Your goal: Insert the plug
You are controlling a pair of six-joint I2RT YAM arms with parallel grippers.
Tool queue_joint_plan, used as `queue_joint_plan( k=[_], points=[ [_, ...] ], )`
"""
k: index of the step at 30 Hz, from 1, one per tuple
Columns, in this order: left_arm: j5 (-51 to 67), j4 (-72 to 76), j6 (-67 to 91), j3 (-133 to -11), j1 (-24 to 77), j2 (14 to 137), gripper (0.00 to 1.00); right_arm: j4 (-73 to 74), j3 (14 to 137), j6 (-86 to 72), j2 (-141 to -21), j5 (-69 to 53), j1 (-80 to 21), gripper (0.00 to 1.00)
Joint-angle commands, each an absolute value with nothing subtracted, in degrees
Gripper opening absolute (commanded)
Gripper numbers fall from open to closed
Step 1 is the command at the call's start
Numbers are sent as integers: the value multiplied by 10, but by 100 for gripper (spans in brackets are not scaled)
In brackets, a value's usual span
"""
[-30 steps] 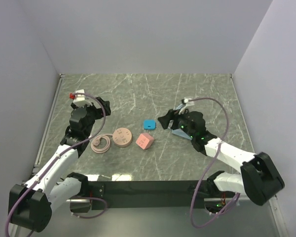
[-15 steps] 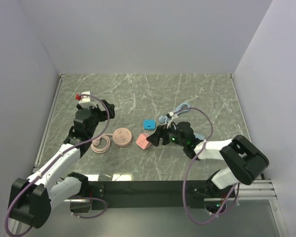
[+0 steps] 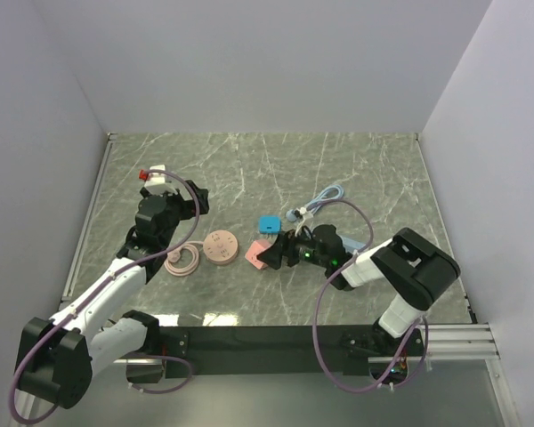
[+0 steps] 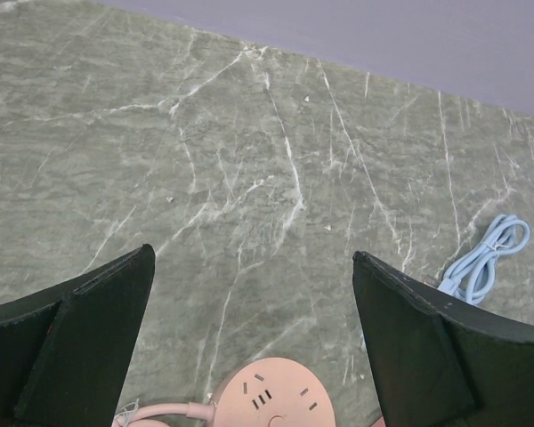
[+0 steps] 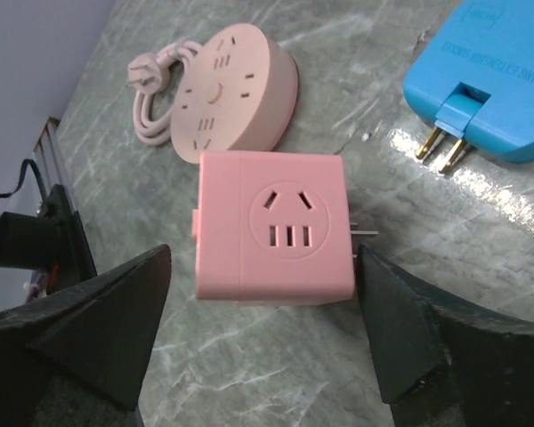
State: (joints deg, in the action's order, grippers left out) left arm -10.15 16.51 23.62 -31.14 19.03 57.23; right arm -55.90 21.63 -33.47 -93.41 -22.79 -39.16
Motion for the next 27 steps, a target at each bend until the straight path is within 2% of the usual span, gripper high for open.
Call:
queue_joint_plan(
  k=[1,3,4,7,9,10,15,19,27],
  points=[
    [-105,187,233,-309,194,563,99,-591,239,-336,-953,-228,-397,87],
    [-104,187,232,-308,195,561,99,-588,242,-336,-955,-228,-398,80],
    [-102,188,230,-306,196,557,99,-587,241,-336,-955,-228,-398,62],
    [-91,202,224,-298,200,549,99,-557,250,-328,-938,-221,-398,45],
    [-68,224,218,-287,204,544,100,-504,263,-316,-922,-208,-398,38],
    [-54,234,212,-283,207,539,99,-483,280,-310,-898,-204,-398,28],
    [38,284,200,-263,213,522,99,-362,337,-279,-800,-197,-394,27],
    [166,322,221,-251,213,488,99,-307,381,-264,-733,-212,-374,28],
    [339,409,310,-244,212,455,100,-347,424,-301,-721,-416,-309,29]
  ],
)
